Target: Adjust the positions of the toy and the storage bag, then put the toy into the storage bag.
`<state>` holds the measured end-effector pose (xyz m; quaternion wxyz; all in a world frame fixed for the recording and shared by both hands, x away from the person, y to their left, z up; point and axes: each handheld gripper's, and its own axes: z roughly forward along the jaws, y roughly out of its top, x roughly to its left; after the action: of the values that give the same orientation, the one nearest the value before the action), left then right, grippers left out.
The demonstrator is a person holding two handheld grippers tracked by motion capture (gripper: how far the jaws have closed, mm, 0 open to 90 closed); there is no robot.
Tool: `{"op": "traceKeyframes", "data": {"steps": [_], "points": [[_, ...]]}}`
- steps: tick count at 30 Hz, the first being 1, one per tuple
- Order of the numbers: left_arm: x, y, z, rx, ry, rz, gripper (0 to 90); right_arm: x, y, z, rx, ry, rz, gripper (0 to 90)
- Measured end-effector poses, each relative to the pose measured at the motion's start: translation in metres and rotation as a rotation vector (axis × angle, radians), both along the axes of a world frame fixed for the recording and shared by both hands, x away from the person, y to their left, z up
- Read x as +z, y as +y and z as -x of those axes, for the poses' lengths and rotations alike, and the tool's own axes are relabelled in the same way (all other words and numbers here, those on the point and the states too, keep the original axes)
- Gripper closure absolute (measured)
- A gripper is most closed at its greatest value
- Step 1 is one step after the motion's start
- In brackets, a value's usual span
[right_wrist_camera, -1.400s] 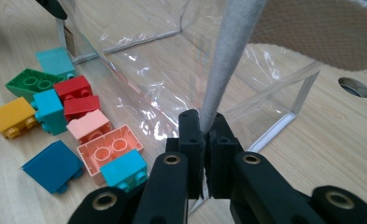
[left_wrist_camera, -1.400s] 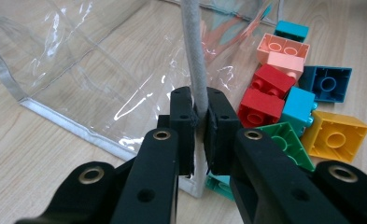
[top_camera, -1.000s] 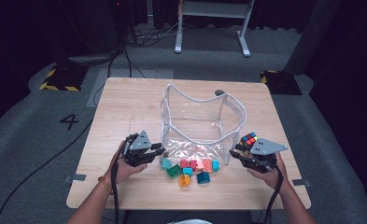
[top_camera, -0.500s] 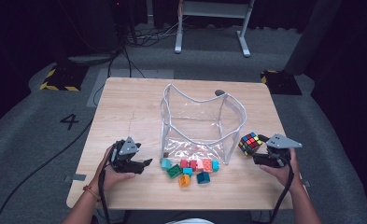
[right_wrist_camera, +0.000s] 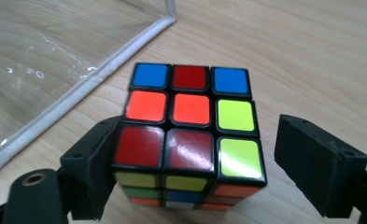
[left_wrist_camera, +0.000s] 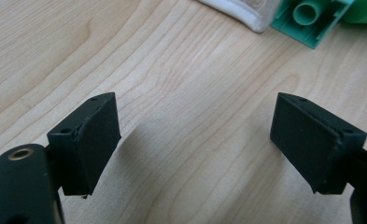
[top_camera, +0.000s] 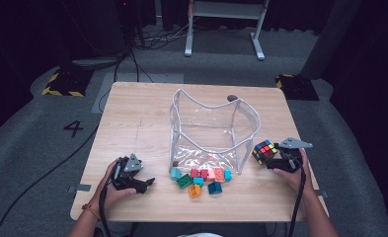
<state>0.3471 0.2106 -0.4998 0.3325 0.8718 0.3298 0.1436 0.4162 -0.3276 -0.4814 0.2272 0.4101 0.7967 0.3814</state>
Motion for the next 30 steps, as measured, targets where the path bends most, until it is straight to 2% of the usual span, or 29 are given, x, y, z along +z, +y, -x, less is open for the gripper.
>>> {"op": "traceKeyframes", "data": {"steps": [2,4,6,7,8,9,11,14,19,20,22,23,27,30], "points": [[-0.002,0.001,-0.001,0.006,0.008,0.026,15.7,-0.008,0.0,-0.007,0.014,0.024,-0.004,16.9],[-0.002,0.002,-0.003,0.0,0.017,0.029,15.3,-0.015,0.002,-0.012,0.015,0.054,-0.003,17.8],[-0.003,0.003,-0.005,-0.004,0.039,0.043,15.0,-0.019,0.002,-0.014,0.019,0.044,-0.001,22.8],[-0.003,0.003,-0.007,0.006,0.036,0.041,14.4,-0.02,0.002,-0.015,0.027,0.052,-0.004,26.5],[-0.002,0.003,-0.007,0.007,0.035,0.038,14.2,-0.02,0.001,-0.016,0.033,0.035,0.002,30.2],[-0.002,0.003,-0.007,0.008,0.037,0.037,14.1,-0.019,0.003,-0.015,0.035,0.021,-0.024,32.6],[-0.002,0.003,-0.007,0.006,0.039,0.037,14.0,-0.019,0.003,-0.015,0.037,0.018,-0.007,33.3],[-0.003,0.003,-0.007,0.007,0.036,0.037,13.9,-0.019,0.005,-0.015,0.02,0.012,-0.008,33.5],[-0.003,0.003,-0.007,0.009,0.036,0.041,14.0,-0.019,0.003,-0.015,0.026,0.012,-0.001,33.6],[-0.003,0.003,-0.007,0.008,0.035,0.04,14.0,-0.019,0.003,-0.015,0.023,0.015,-0.017,33.6],[-0.003,0.003,-0.007,0.009,0.036,0.04,14.0,-0.019,0.001,-0.014,0.032,0.002,-0.002,33.6],[-0.003,0.003,-0.007,0.011,0.036,0.04,14.0,-0.019,0.001,-0.014,0.025,0.005,-0.025,33.7],[-0.003,0.003,-0.007,0.01,0.037,0.04,14.0,-0.016,0.0,-0.012,0.034,-0.003,-0.012,33.7],[-0.003,0.003,-0.007,0.01,0.037,0.039,14.0,-0.01,-0.003,-0.011,0.048,-0.011,-0.04,33.6]]}}
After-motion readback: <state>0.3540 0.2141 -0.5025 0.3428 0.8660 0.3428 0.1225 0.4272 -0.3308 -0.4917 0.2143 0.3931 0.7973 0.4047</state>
